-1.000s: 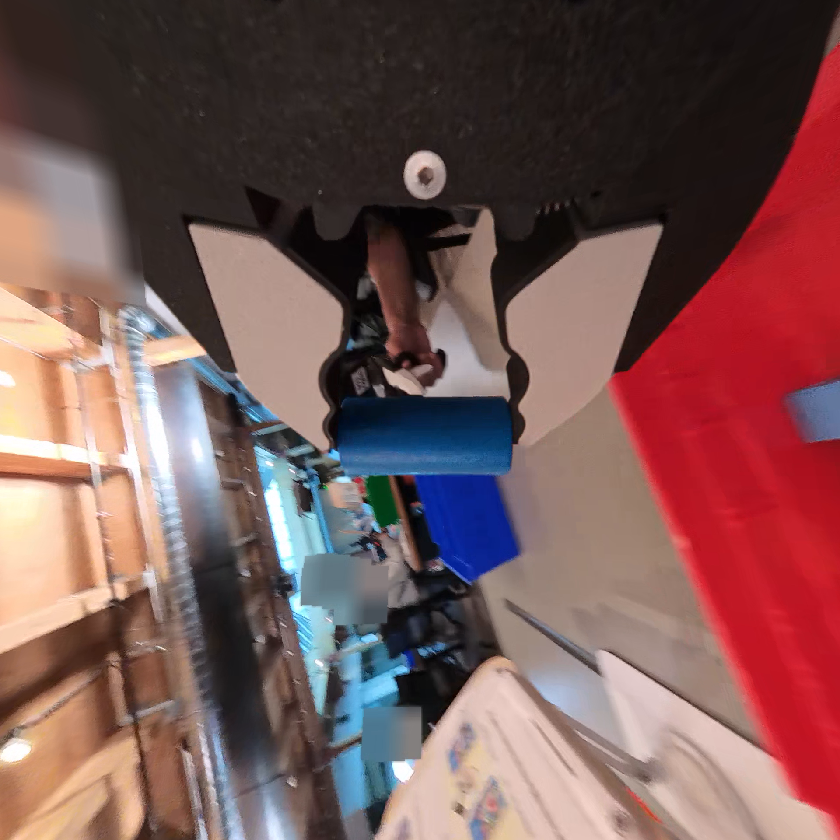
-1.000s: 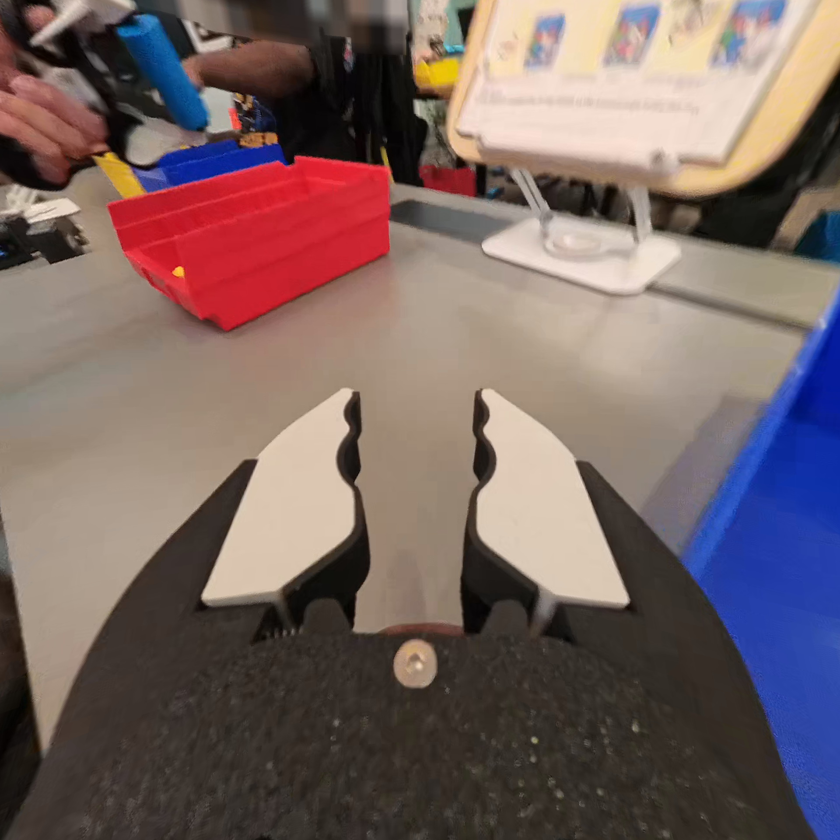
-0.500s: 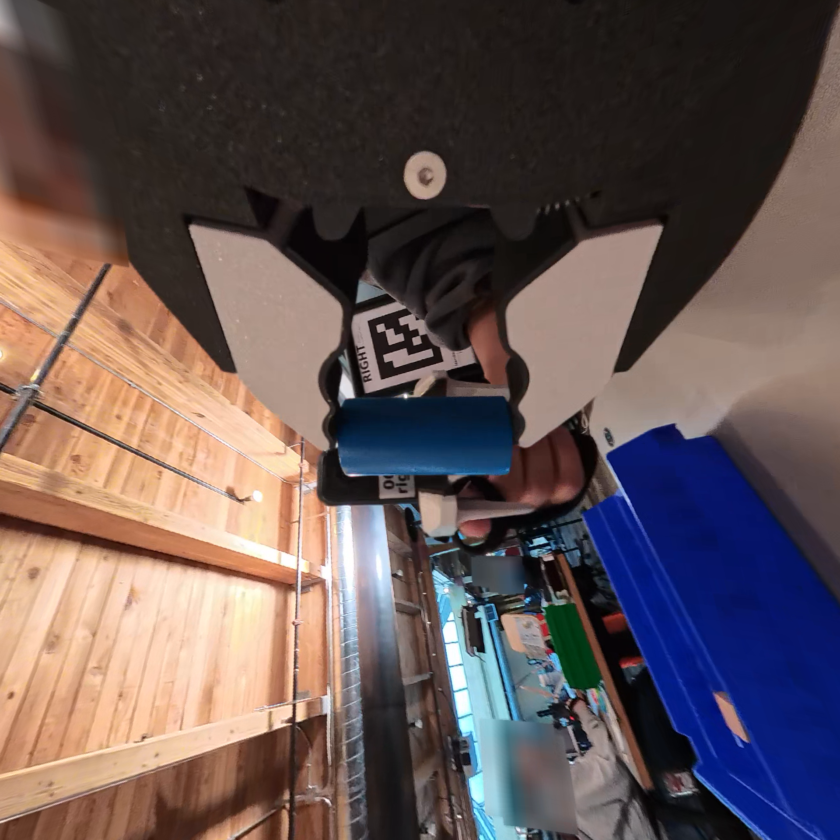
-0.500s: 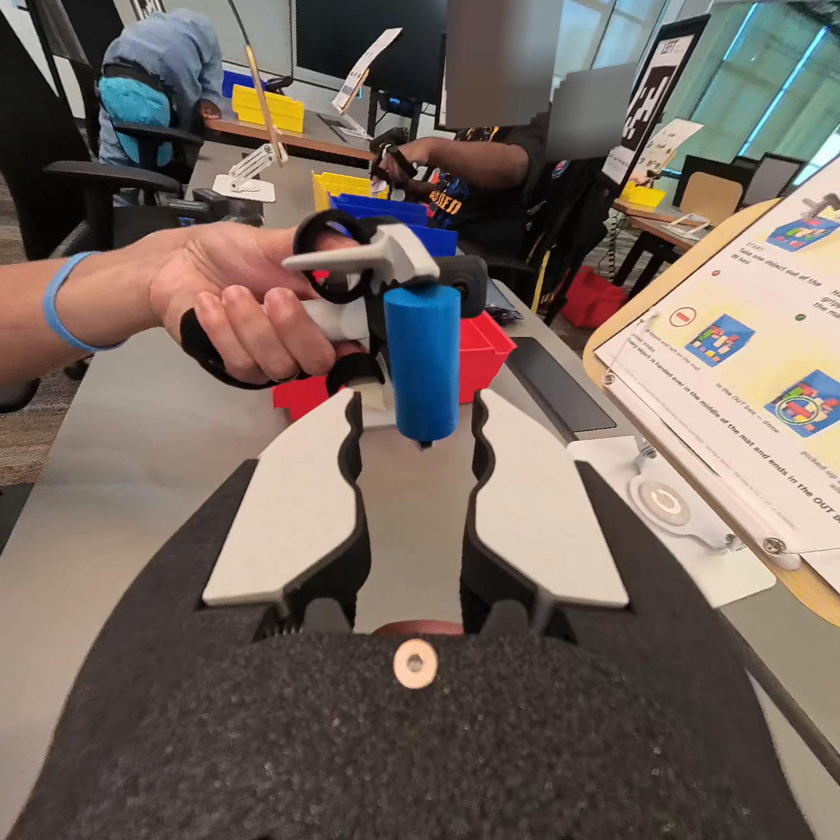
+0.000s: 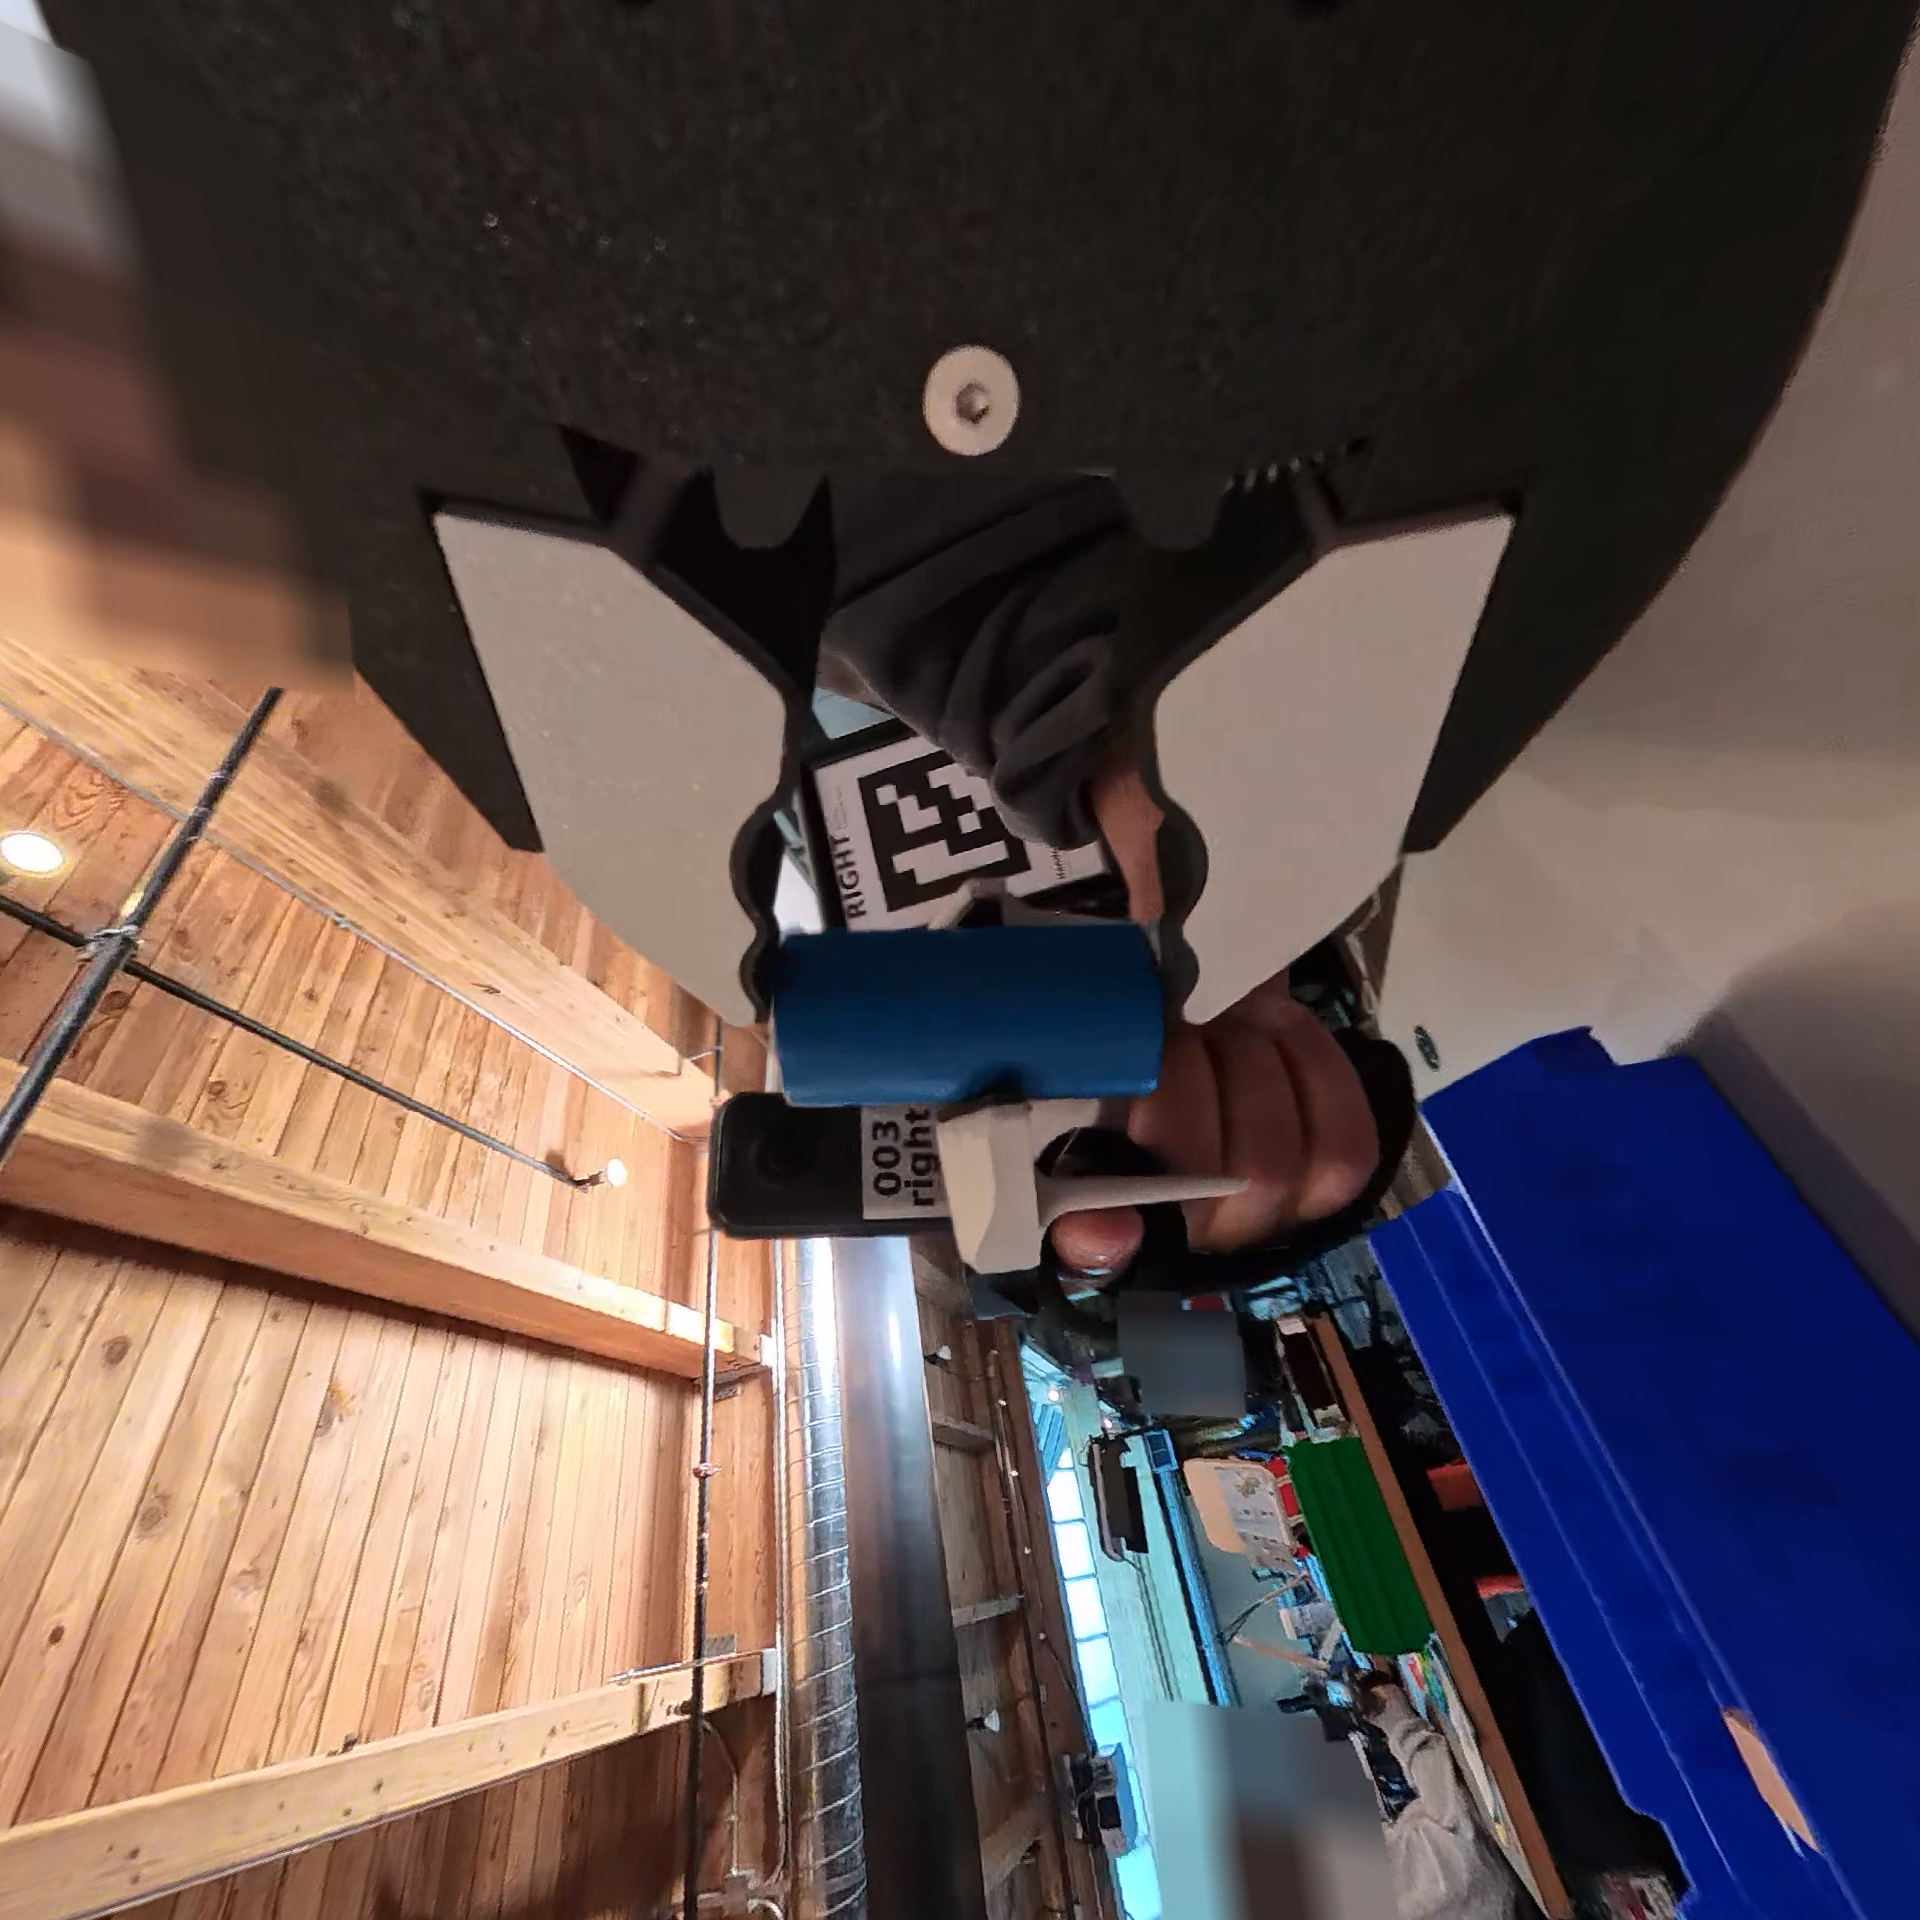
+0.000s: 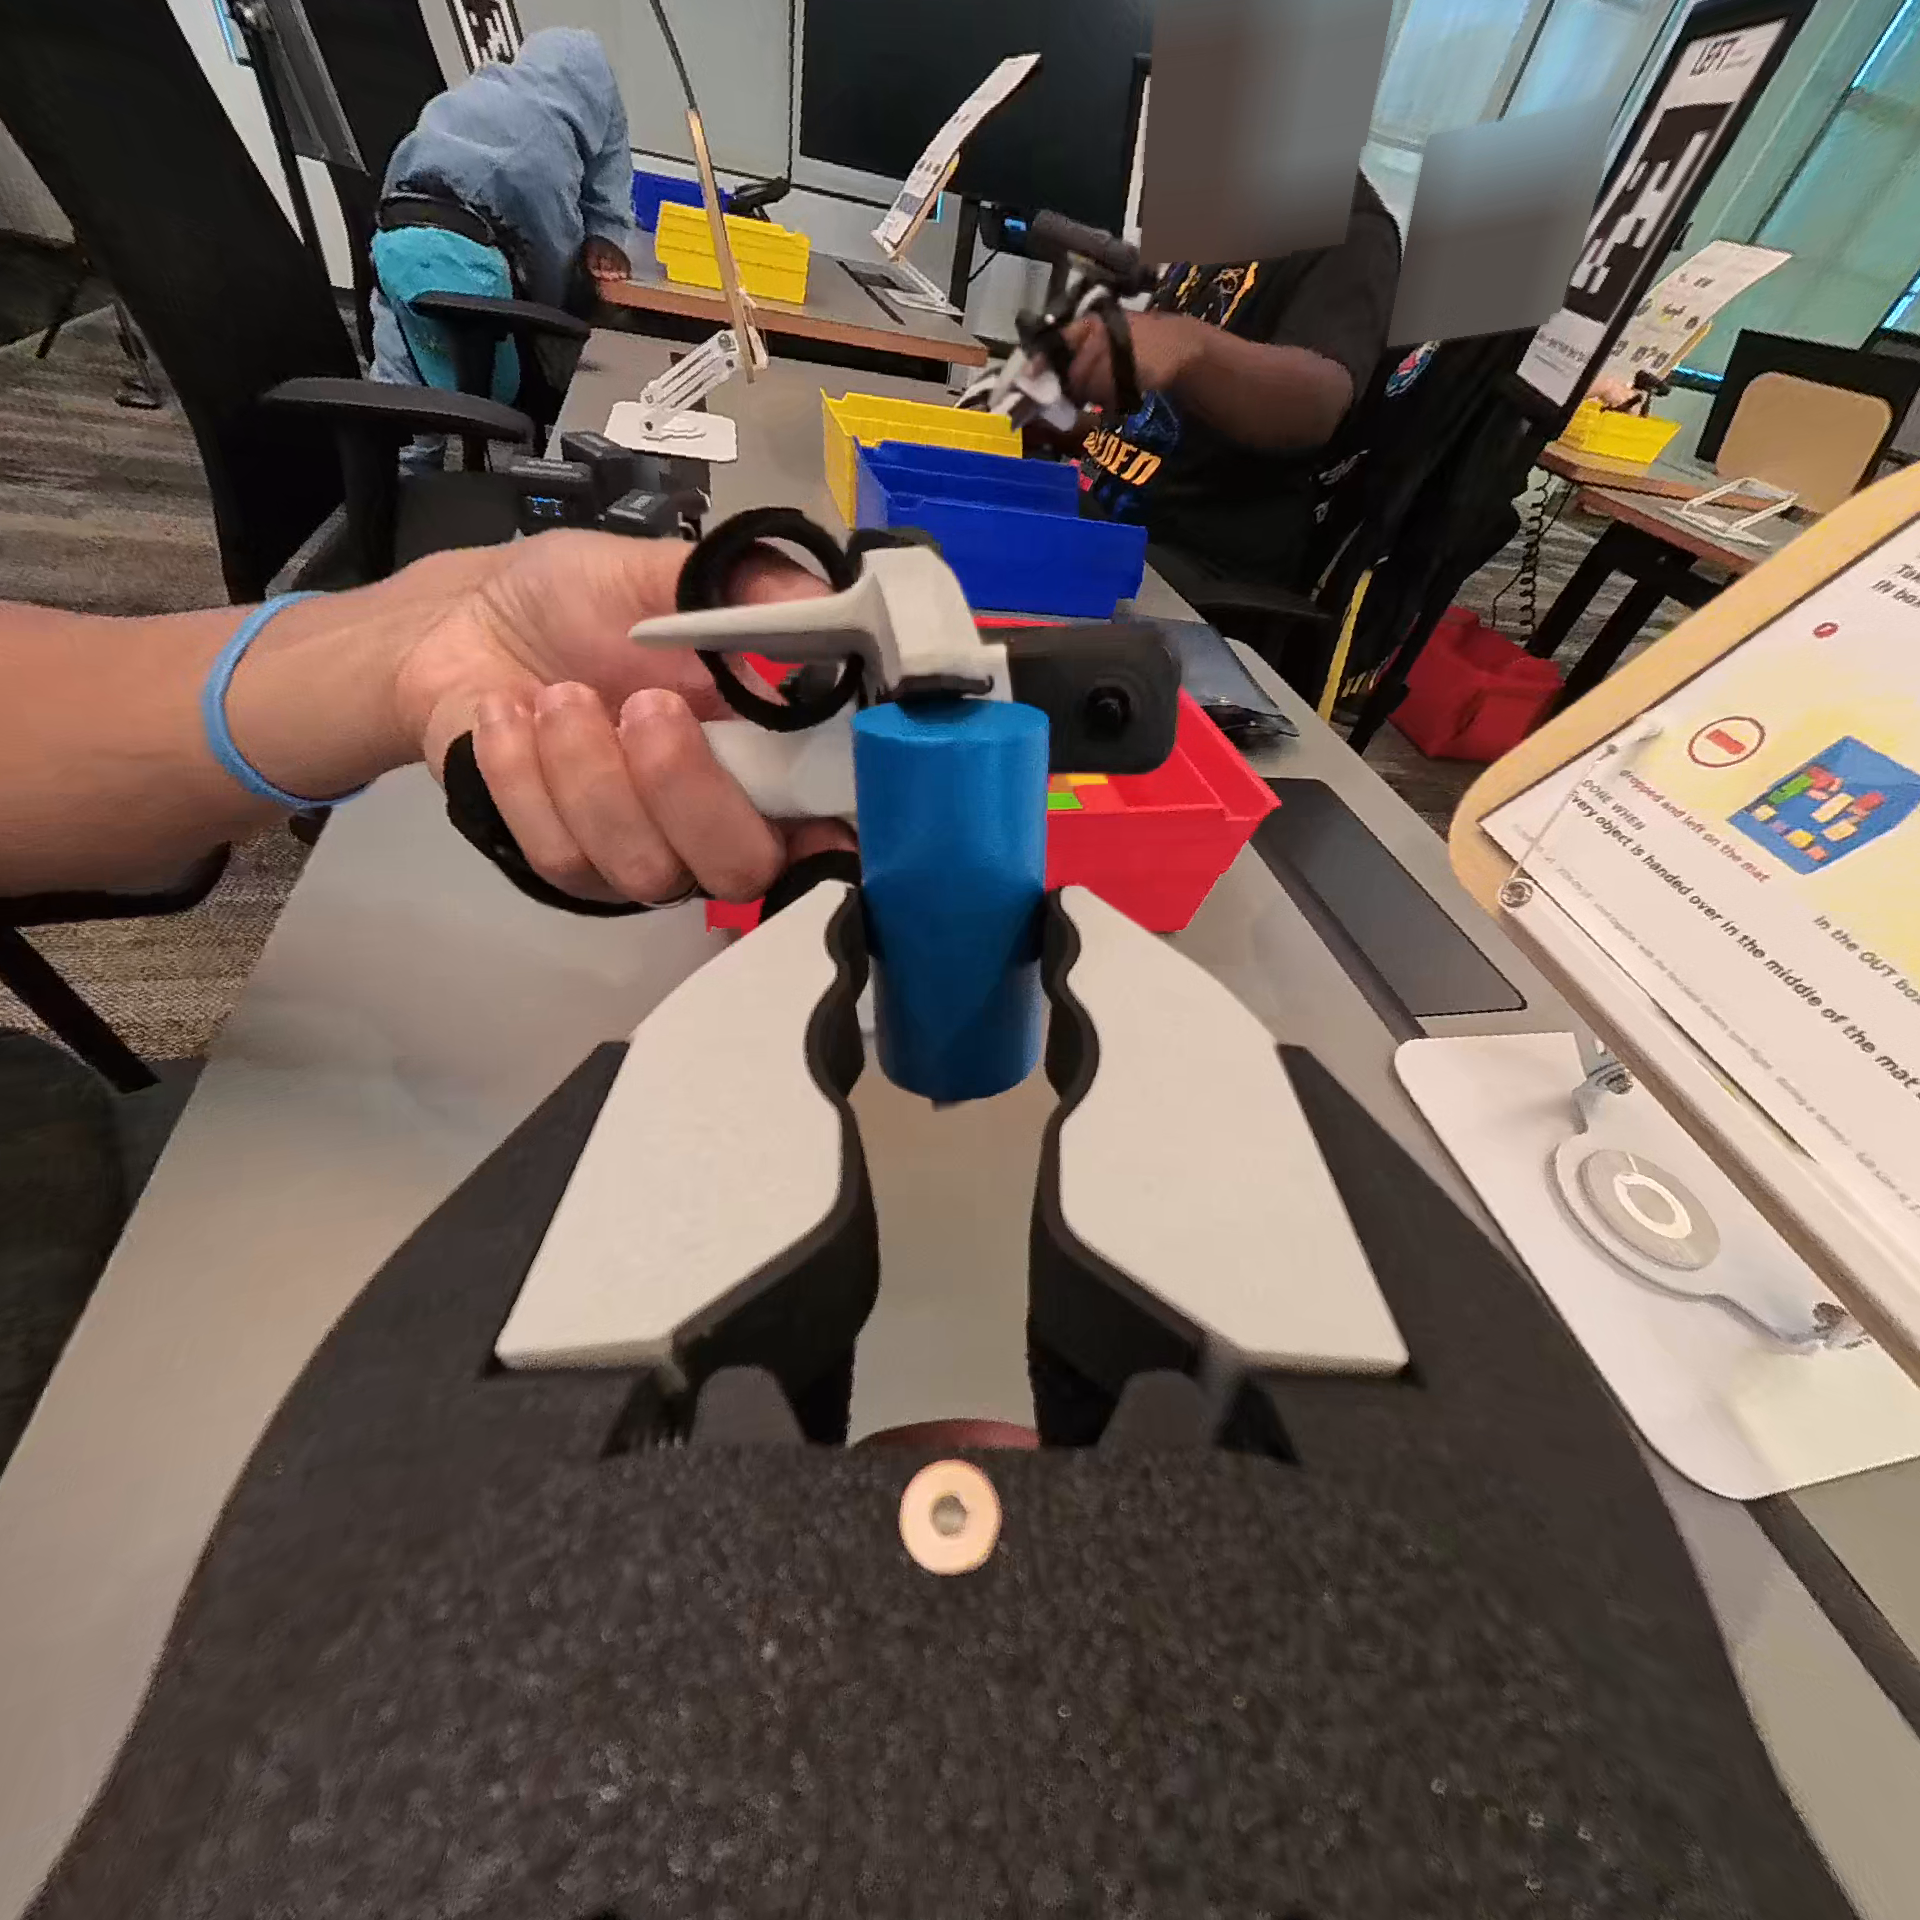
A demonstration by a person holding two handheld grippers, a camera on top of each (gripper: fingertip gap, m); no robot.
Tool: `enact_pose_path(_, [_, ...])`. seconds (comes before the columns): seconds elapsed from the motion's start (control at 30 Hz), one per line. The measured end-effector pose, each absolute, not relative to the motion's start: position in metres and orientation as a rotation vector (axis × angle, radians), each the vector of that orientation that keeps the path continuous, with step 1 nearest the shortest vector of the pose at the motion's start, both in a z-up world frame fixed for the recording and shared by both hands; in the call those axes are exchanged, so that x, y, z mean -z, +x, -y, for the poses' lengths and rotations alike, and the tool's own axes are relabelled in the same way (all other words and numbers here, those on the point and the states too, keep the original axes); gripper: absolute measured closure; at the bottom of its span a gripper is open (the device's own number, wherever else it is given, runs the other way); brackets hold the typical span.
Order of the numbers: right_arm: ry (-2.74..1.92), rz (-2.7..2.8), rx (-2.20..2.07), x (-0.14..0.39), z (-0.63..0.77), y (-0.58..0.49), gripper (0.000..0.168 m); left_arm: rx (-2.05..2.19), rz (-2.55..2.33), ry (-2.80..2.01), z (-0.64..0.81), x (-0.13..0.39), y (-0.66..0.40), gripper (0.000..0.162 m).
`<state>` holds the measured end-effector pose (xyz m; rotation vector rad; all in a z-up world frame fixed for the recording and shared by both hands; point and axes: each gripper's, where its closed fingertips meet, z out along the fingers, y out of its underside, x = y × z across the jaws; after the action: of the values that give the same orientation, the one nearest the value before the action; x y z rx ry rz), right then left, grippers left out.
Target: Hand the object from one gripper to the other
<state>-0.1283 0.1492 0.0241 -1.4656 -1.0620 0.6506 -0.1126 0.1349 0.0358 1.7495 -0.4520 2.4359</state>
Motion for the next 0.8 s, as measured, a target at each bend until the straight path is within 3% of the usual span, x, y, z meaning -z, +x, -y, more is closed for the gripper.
enact_pose_path(0.23, [-1.472, 0.962, -0.623, -0.055, -0.144, -0.090, 0.136, -2.307, 0.831, 2.351, -0.086, 0.000, -0.174, 0.093])
enact_pose_path(0.43, [-1.772, 0.604, -0.424, -0.059, -0.184, 0.040, 0.136, -1.672, 1.225, 3.267, -0.075, 0.078, -0.263, 0.099])
enact_pose_path(0.6, [-2.202, 0.114, -0.293, 0.002, -0.210, 0.163, 0.136, -1.314, 1.182, 3.682, -0.065, 0.112, -0.316, 0.103])
enact_pose_path(0.8, [-2.580, -0.057, -0.266, 0.109, -0.217, 0.194, 0.136, -1.341, 1.082, 3.667, -0.056, 0.131, -0.322, 0.103])
